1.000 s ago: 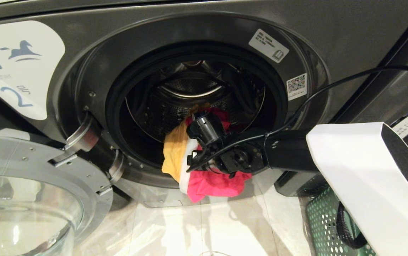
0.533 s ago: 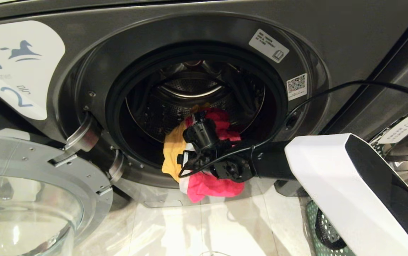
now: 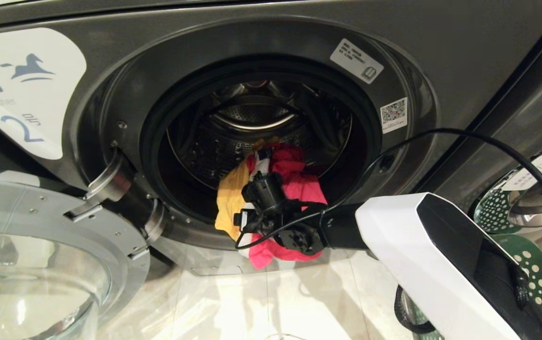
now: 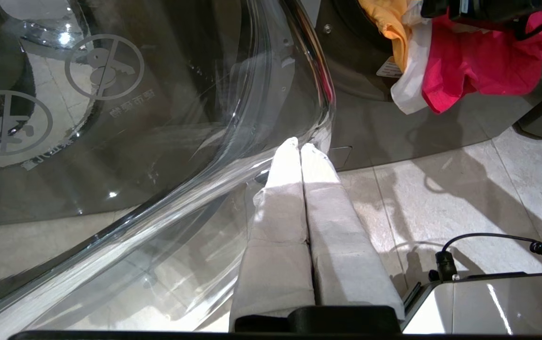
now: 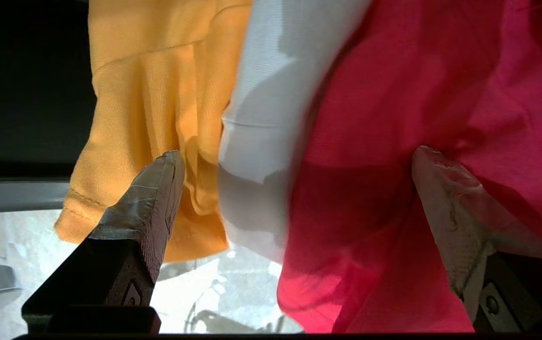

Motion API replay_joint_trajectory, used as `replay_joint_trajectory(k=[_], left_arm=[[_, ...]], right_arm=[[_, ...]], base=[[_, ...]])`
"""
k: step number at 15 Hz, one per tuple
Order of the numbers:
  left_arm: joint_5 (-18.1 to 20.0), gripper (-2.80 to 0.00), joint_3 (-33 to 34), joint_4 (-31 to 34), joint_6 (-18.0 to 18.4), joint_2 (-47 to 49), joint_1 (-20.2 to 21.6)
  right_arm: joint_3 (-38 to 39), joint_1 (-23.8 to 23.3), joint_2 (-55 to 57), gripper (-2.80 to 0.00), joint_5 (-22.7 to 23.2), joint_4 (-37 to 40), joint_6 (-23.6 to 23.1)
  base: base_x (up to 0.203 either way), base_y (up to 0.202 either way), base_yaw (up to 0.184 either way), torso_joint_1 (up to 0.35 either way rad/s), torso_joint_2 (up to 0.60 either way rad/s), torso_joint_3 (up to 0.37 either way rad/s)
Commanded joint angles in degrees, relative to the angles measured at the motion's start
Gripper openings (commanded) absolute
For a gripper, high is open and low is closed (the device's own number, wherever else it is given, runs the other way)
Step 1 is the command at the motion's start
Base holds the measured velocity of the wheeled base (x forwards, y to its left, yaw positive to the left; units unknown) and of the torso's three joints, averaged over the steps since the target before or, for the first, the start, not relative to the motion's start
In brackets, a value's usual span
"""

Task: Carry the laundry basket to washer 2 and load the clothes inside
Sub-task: Place the clothes into the washing machine

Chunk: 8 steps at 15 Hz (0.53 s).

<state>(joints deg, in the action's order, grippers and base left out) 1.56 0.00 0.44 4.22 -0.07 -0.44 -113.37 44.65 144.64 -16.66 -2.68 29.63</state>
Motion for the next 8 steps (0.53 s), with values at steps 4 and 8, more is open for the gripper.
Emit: replay_joint_trajectory(k=[4, 8], left_arm=[[0.0, -2.8, 0.0, 0.0, 0.0, 0.1, 0.0], [0.0, -2.8, 0.0, 0.0, 0.0, 0.1, 0.0]], right_arm=[[-0.1, 0.0, 2.8, 0.0, 0.1, -3.9, -3.4], [-0.1, -0.1, 3.6, 0.0, 0.0, -4.1, -6.4]], base=[[0.0, 0.0, 0.0, 0.0, 0.0, 0.0], [0.0, 0.0, 0.0, 0.0, 0.0, 0.0]])
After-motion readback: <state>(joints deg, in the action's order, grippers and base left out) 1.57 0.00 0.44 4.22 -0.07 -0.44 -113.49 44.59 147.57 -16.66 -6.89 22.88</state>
